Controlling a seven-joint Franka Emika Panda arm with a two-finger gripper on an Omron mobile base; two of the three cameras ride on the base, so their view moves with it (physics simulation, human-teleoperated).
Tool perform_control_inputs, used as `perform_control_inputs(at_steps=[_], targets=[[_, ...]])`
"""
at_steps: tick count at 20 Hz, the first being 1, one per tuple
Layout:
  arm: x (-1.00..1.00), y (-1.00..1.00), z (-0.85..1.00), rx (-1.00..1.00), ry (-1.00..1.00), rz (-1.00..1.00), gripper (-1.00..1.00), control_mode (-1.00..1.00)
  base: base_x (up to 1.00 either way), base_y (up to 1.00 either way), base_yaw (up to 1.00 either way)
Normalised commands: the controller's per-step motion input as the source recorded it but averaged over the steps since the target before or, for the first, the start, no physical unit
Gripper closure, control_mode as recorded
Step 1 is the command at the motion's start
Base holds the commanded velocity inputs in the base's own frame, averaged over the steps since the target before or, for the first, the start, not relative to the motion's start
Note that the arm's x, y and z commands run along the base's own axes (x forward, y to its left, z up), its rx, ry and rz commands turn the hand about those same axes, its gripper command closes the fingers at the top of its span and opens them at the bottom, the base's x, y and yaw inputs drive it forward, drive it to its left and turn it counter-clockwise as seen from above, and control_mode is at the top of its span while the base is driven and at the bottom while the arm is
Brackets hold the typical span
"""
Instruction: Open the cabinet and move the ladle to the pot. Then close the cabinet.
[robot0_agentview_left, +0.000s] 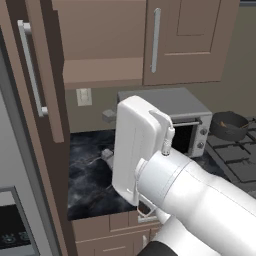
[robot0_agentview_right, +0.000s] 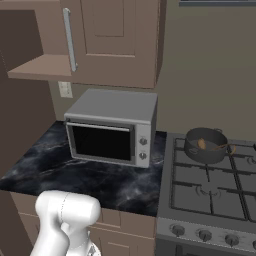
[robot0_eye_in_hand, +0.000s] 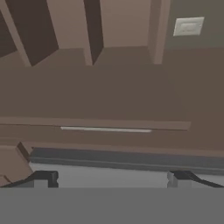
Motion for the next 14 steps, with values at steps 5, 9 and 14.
perform_control_inputs(at_steps=[5,9,14], targets=[[-0.16,0.19,0.02,0.0,0.0,-0.06,-1.0,-1.0,0.0,0.0,0.0],[-0.05,0.19,0.02,0.0,0.0,-0.06,-1.0,-1.0,0.0,0.0,0.0],[0.0,0.11,0.01,0.0,0.0,-0.05,-1.0,-1.0,0.0,0.0,0.0]])
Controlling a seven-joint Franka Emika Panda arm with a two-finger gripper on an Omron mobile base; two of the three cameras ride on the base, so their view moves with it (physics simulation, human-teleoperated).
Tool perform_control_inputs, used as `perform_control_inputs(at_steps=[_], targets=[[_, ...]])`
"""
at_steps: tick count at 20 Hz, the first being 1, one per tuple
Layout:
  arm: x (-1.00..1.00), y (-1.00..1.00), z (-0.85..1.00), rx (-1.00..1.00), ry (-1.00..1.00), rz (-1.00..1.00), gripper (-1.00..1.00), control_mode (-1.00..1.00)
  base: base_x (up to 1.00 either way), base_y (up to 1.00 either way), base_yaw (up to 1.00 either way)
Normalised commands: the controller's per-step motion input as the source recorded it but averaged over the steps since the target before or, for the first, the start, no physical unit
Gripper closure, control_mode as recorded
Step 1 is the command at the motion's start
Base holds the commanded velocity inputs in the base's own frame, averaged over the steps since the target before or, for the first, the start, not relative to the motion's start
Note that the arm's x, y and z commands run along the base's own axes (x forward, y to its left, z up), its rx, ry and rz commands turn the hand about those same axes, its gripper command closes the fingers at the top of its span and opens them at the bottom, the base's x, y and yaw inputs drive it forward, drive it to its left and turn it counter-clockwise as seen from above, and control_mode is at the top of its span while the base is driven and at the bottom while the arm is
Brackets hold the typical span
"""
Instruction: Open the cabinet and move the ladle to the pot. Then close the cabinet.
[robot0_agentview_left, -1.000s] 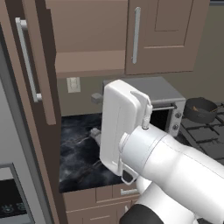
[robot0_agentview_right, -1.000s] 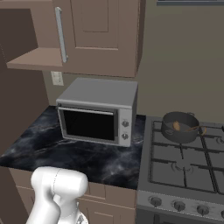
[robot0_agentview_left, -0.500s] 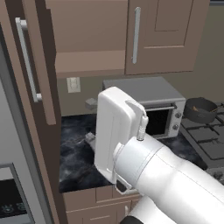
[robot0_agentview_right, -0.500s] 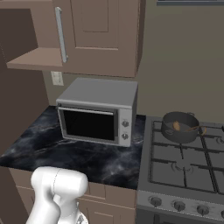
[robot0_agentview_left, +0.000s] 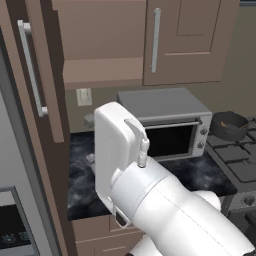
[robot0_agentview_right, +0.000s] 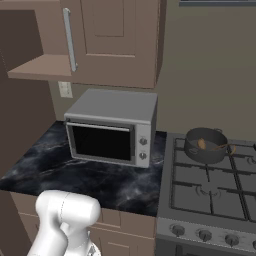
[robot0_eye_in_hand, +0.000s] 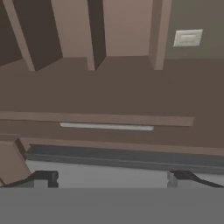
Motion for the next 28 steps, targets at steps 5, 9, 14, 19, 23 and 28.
perform_control_inputs(at_steps=[5,9,14,19,23,28], targets=[[0.01,0.03,0.0,0.0,0.04,-0.02,-1.0,-1.0,0.0,0.0,0.0],[0.01,0.16,0.0,-0.06,0.03,0.0,-1.0,-1.0,0.0,0.0,0.0],[0.03,0.28,0.01,-0.08,0.05,0.0,-1.0,-1.0,0.0,0.0,0.0],[0.07,0.19,0.04,-0.05,0.04,0.0,-1.0,-1.0,0.0,0.0,0.0],[0.16,0.06,0.08,-0.01,0.05,0.01,-1.0,-1.0,0.0,0.0,0.0],[0.15,0.07,0.03,0.0,0.03,0.05,-1.0,-1.0,0.0,0.0,0.0]])
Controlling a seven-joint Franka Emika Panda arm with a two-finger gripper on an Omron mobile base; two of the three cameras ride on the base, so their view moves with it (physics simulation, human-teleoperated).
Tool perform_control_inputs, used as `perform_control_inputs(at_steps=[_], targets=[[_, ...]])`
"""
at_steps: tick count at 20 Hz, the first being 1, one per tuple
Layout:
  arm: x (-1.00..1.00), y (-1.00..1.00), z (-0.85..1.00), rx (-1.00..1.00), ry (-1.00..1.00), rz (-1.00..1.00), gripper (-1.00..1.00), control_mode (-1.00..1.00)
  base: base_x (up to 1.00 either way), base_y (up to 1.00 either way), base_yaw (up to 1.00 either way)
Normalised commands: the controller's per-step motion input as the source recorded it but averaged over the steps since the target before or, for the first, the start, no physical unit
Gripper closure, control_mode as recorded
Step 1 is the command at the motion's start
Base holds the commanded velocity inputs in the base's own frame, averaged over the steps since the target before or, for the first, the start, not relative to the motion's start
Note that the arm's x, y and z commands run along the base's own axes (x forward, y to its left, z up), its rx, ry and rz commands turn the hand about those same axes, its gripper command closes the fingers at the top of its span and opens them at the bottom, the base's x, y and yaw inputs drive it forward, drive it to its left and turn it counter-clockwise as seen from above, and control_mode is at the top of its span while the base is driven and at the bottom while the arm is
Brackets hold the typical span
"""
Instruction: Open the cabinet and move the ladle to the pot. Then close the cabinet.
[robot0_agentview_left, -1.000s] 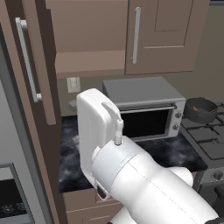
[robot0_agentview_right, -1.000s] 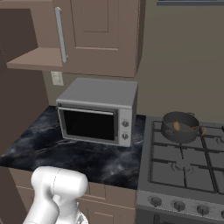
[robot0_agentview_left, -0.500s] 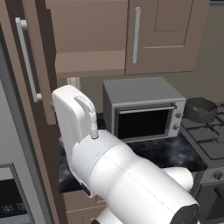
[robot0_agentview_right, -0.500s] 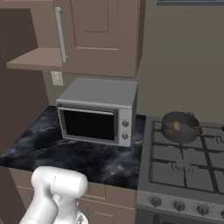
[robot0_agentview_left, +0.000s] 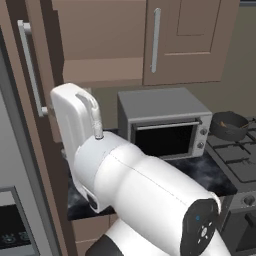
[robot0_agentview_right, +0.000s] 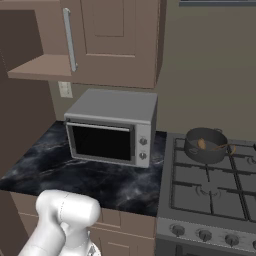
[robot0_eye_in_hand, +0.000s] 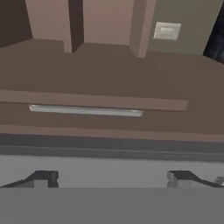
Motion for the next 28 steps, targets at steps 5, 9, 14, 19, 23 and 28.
perform_control_inputs(at_steps=[5,9,14,19,23,28], targets=[[0.18,0.28,0.0,0.0,0.01,0.03,-1.0,-1.0,0.0,0.0,0.0],[0.2,0.3,0.0,0.0,0.0,0.03,-1.0,-1.0,0.0,0.0,0.0],[0.25,0.06,0.0,0.0,0.0,0.07,-1.0,-1.0,0.0,0.0,0.0],[0.3,0.0,0.0,0.0,0.0,0.08,-1.0,-1.0,0.0,0.0,0.0],[0.22,-0.01,-0.05,0.03,0.0,0.06,-1.0,-1.0,0.0,0.0,0.0],[0.25,0.0,-0.07,0.01,0.0,0.03,-1.0,-1.0,0.0,0.0,0.0]])
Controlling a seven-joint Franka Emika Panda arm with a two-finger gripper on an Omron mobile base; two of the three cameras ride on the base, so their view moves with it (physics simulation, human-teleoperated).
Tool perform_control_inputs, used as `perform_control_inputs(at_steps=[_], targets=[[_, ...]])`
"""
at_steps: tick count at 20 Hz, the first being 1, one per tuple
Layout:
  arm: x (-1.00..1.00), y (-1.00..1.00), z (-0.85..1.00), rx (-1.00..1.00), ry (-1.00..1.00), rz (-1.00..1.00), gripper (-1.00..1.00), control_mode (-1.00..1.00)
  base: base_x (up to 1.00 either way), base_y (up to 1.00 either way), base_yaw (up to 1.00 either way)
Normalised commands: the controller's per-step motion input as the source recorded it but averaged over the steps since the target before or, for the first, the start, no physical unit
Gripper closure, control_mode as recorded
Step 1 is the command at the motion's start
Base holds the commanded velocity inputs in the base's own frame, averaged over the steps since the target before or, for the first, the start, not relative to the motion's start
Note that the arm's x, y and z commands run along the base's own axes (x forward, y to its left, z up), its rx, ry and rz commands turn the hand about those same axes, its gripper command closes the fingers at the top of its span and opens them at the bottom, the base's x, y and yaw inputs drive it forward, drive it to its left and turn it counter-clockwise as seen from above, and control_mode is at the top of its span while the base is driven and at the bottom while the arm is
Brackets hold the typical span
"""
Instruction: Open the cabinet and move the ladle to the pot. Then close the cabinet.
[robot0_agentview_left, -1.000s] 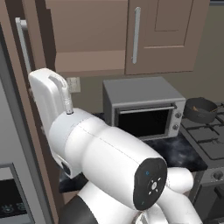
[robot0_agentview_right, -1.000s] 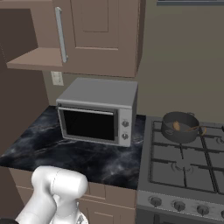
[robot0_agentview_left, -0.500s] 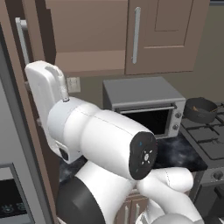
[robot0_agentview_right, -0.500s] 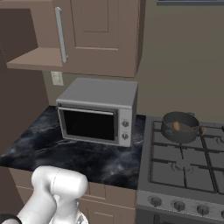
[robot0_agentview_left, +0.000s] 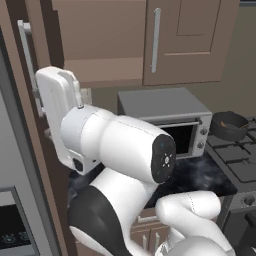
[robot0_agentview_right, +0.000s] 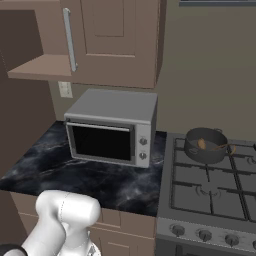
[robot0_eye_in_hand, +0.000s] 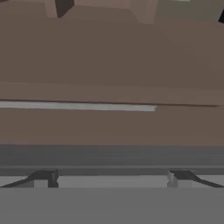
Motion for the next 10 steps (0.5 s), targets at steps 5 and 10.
perform_control_inputs(at_steps=[5,10], targets=[[0.36,0.07,-0.02,0.0,0.0,0.0,-1.0,-1.0,0.0,0.0,0.0],[0.27,0.13,0.0,0.0,0.0,0.0,-1.0,-1.0,0.0,0.0,0.0]])
